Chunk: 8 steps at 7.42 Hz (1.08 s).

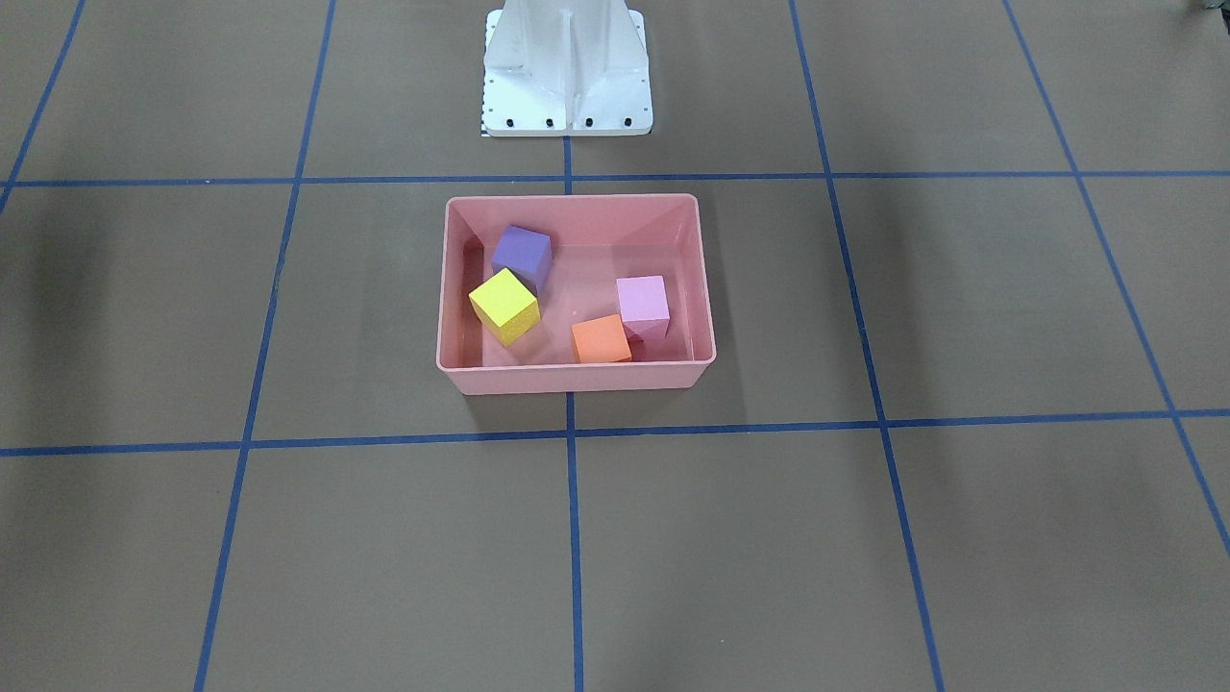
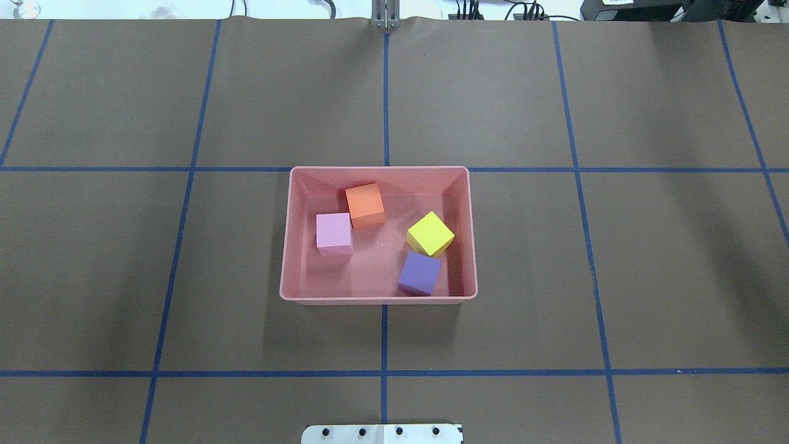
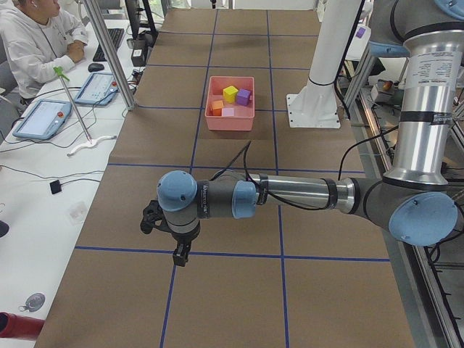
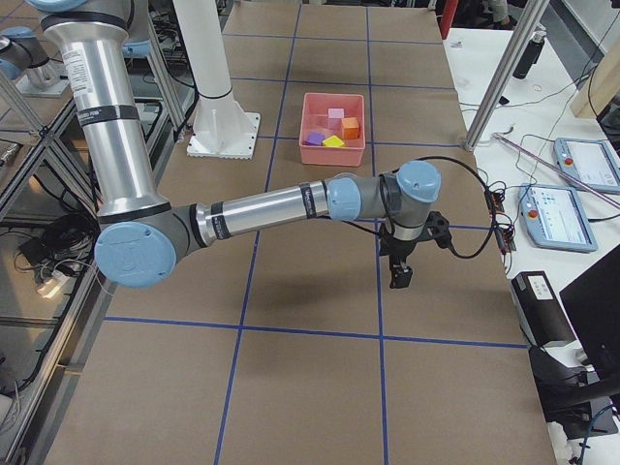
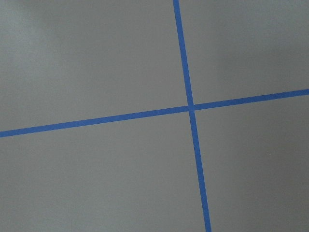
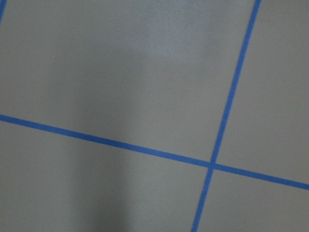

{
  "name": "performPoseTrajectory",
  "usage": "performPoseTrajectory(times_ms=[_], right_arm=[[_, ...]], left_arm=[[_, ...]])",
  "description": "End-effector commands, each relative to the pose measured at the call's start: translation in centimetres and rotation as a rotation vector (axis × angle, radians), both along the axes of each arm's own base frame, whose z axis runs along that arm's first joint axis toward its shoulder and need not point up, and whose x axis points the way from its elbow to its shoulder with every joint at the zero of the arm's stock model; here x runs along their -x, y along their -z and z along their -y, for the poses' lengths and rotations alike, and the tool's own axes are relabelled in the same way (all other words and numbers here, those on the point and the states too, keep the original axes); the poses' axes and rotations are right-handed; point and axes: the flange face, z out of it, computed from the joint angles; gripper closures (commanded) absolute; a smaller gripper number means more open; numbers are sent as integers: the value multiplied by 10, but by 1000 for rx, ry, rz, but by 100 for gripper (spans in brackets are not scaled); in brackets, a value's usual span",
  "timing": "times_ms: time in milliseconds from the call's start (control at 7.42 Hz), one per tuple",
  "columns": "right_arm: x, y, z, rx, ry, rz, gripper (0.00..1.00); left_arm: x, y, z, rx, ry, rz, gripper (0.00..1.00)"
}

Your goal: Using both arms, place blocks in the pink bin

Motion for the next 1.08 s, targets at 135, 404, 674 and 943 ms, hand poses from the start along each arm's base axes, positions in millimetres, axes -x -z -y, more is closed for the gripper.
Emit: performPoseTrajectory(times_ms=[135,404,674,943], right_arm=[[-49,-65,-65,88,-53,-4,0],[-57,-74,-92,99,-75,-3,0],[-56,-70,-96,72,-85,-2,0],[-56,-67,-94,73,-94,-2,0]], left_arm=[[-5,7,3,34,38,-10,0],[-5,2,-3,42,39,-4,0],[-6,-2,-11,-3,37,-9,0],[-6,-10,-16,6,38,-5,0]])
